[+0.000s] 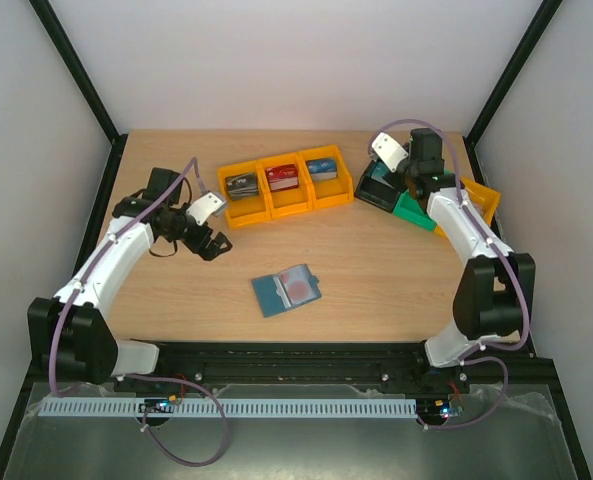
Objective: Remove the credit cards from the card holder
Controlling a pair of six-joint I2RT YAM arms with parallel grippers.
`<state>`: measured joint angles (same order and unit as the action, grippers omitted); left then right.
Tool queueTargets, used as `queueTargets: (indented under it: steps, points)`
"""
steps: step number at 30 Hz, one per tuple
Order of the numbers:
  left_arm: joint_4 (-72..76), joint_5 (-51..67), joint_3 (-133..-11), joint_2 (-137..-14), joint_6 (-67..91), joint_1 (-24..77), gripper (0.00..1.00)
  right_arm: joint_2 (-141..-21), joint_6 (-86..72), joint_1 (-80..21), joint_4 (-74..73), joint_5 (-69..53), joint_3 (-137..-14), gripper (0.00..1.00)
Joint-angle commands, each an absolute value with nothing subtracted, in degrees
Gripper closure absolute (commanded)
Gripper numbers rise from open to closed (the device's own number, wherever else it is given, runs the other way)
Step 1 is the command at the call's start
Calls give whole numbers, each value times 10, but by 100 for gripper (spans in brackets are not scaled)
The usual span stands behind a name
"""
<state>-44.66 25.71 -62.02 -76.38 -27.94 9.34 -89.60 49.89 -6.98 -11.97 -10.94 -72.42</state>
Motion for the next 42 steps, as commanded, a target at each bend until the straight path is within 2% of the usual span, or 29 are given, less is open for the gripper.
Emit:
queueTargets:
  steps: [1,5,11,22,37,40,41,42]
  points:
    - [-450,292,-644,-781,-280,92,0,-923,584,-73,-136,-68,-739,98]
    - [-455,286,-653,-807,-277,93,0,-957,656,-71,-78,-15,-723,98]
    - [-474,268,-660,-813,-290,92,1,-1019,700,-38,-43,-42,-754,98]
    - [-497,259,-672,-827,-293,66,1,-1140,756,-38,7,8,-795,98]
    - [-511,261,-679,-846,-296,31,0,-1238,817,-38,-10,18,-890,98]
    - [-513,266,-683,-852,-296,22,1,-1251,823,-39,-2,30,-896,89]
    - [-514,267,-685,-854,-297,22,1,-1252,828,-39,0,34,-895,77]
    - [-514,268,-687,-859,-297,22,1,-1252,830,-39,2,36,-894,72]
